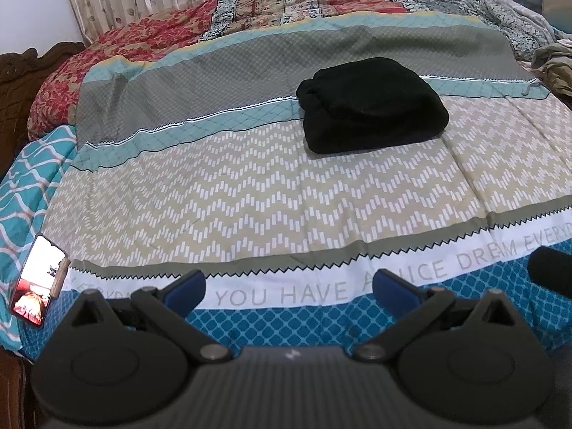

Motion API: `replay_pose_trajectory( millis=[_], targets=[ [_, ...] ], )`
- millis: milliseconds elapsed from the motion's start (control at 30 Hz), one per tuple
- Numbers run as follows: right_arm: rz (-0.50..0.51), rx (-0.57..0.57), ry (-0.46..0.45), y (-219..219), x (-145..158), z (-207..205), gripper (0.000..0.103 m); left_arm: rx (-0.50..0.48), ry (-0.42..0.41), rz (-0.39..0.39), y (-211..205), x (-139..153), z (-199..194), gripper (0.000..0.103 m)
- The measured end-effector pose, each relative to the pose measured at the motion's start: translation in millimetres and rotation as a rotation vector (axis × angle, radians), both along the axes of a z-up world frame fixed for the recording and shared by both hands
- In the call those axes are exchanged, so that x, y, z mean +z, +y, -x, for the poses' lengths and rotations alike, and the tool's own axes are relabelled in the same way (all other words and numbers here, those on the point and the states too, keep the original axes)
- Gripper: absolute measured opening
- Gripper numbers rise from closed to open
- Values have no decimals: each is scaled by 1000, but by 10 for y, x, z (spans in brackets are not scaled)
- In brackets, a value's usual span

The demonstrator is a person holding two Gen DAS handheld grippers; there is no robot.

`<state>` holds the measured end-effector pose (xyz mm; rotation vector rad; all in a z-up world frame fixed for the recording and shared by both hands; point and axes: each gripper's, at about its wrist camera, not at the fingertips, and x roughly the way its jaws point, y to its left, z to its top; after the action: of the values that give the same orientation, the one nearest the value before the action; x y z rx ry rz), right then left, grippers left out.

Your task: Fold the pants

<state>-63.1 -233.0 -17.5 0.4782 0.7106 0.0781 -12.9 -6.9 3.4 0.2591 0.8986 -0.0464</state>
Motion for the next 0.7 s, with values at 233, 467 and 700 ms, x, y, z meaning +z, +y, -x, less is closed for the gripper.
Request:
replay_pose_trajectory(
  millis=[233, 467, 700],
  targets=[
    [10, -8, -35, -8, 43, 23, 91, -4, 3, 11, 3, 19, 19, 103],
    [2, -19, -38, -15, 41, 32, 91, -9, 2, 7, -16, 22, 30, 103],
    [-2, -21, -38, -25, 39, 36, 91, -16, -2, -8, -34, 4, 40, 103]
  ],
)
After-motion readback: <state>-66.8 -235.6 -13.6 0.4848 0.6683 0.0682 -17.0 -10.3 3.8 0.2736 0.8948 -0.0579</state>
